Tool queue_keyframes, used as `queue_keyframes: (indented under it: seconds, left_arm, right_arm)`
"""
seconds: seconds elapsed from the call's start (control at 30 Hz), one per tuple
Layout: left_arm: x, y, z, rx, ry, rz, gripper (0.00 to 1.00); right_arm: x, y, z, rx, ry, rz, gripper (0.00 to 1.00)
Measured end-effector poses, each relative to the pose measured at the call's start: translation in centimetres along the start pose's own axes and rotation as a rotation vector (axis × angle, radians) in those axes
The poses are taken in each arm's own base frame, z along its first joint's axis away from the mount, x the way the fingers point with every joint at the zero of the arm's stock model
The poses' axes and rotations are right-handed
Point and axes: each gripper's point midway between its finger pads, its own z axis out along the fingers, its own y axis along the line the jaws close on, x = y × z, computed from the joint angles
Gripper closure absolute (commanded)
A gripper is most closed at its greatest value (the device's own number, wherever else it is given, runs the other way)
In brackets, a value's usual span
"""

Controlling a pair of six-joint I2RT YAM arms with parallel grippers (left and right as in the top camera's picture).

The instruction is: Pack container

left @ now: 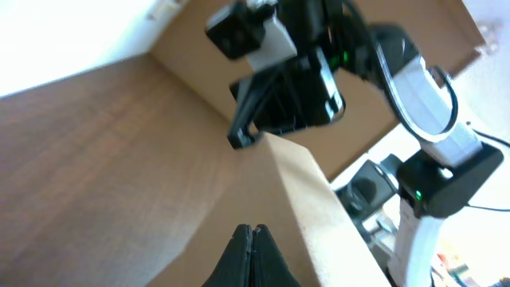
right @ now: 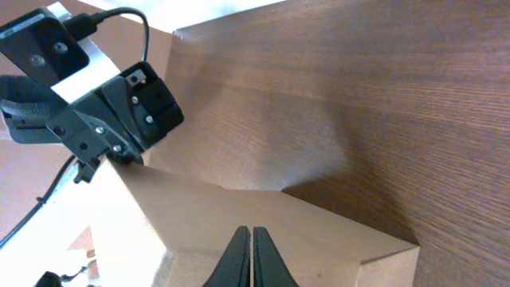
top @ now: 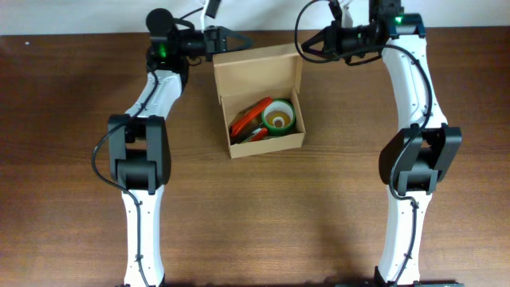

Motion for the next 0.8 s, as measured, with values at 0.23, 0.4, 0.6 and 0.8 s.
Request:
queue_keyframes:
  seconds: [0.23, 0.4, 0.6, 0.8]
  left_arm:
    - [0.8, -1.1, 1.9, 0.045, 0.050, 0.001, 0.98]
    - [1.1, -1.2, 2.2, 0.054, 0.061, 0.001, 0.98]
    - [1.1, -1.3, 2.2, 0.058, 0.066, 0.004, 0.98]
    - [0.6, -2.5, 2.1, 0.066, 0.067, 0.107, 0.98]
  right_arm:
    - [-0.3, 1.3, -1.3, 0.037, -0.005, -0.042, 0.96]
    - [0.1, 1.4, -1.8, 0.068, 0.006, -0.044, 0.96]
    - [0.1, 1.9, -2.4, 0.089, 0.005, -0.071, 0.96]
    - [-0.1, 1.9, -3.0, 0.135, -0.005, -0.094, 0.96]
